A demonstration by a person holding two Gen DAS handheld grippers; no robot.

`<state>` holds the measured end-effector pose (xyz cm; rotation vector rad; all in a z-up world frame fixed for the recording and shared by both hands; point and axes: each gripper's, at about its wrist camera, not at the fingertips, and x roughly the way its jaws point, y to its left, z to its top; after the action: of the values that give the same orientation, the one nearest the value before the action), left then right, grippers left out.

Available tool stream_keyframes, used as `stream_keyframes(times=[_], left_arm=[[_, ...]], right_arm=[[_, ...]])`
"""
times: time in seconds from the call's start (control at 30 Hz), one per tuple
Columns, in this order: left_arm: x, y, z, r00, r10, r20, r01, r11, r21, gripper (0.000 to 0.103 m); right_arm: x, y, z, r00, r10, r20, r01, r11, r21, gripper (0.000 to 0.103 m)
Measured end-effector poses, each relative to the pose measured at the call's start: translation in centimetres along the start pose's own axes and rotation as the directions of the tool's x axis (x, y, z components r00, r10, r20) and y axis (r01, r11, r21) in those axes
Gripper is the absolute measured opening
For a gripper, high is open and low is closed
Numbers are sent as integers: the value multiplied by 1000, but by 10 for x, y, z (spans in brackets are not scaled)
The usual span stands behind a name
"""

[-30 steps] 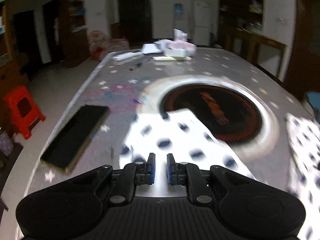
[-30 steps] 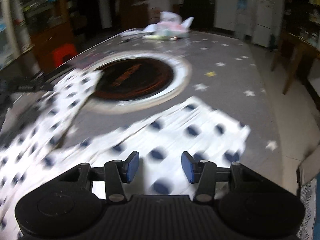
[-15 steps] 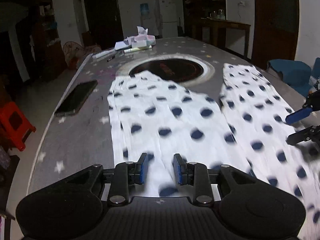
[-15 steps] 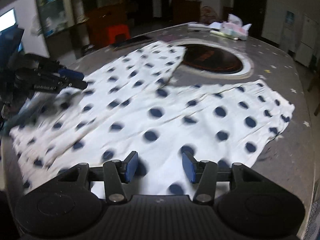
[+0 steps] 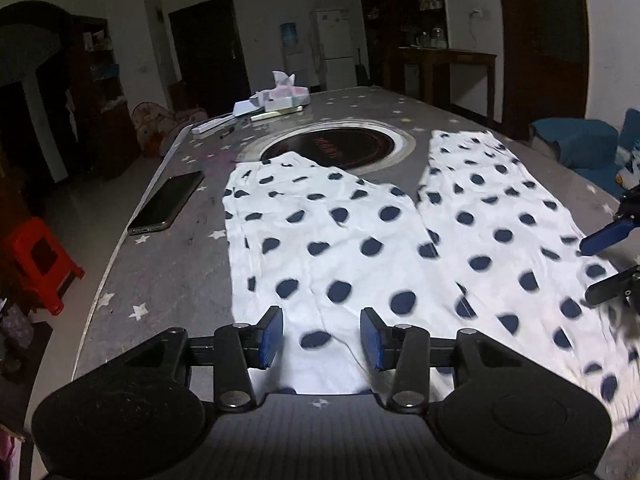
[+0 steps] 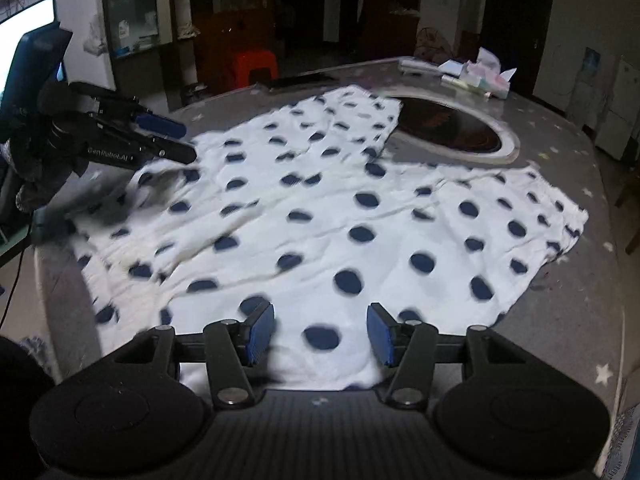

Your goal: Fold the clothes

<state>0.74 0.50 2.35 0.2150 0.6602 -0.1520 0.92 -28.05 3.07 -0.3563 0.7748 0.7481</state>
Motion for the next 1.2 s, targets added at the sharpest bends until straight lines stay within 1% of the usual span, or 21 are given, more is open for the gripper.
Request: stream_keyframes(times=[0.07,0.13,0.27,0.37,0.47,0.53,0.6,0.67,0.73,0.83,0.9,0.97,1.03,1.13,1.2], left_arm=[[3,-5,-8,1000,14,-21,-14,1000,20,46],[8,-5,-16,998,37,-46,-36,999,25,46],[4,1,-19,998,42,-46,-42,999,-7,46],[4,0,-22,997,46,-54,-47,999,-7,46],[-4,-4,-20,998,37,-42,-38,999,-11,47],[-9,-6,-18,999,31,-34,-32,999,-13,54],[-14,-9,-16,999,25,-26,-26,1000,-16,58],[-19,-14,-14,1000,11,-18,-11,1000,-14,63],[-23,-23,-13,1000,-19,-10,19,1000,-5,76],[-27,-37,-11,998,-62,0,62,998,9,85],[-28,-47,-10,996,-87,0,87,996,18,87],[-27,-55,-9,994,-106,0,106,994,18,88],[-26,-61,-8,993,-116,-2,116,993,19,92],[-26,-63,-6,994,-113,5,113,994,10,98],[-29,-57,-7,995,-95,7,95,995,-11,98]], right_arm=[[2,3,-6,1000,-4,-15,4,1000,-1,52],[0,4,-8,1000,-3,-9,3,1000,6,52],[-5,7,-12,1000,-1,2,1,1000,21,52],[-9,9,-15,1000,1,11,-1,999,32,50],[-8,9,-19,1000,-1,11,1,999,46,50],[-14,7,-18,1000,-3,29,1,998,64,51],[-21,3,-15,999,7,52,-12,995,95,52],[-22,-2,-14,998,-2,59,-5,993,122,52],[-21,-5,-14,998,-25,57,18,991,130,52],[-19,-9,-17,998,-45,54,36,987,158,54],[-18,-10,-17,997,-63,49,54,983,177,57],[-17,-11,-16,996,-78,45,68,980,189,57],[-17,-11,-15,995,-89,46,78,978,193,57],[-17,-11,-12,993,-107,51,95,976,194,58],[-18,-10,-10,992,-116,55,104,976,191,58]])
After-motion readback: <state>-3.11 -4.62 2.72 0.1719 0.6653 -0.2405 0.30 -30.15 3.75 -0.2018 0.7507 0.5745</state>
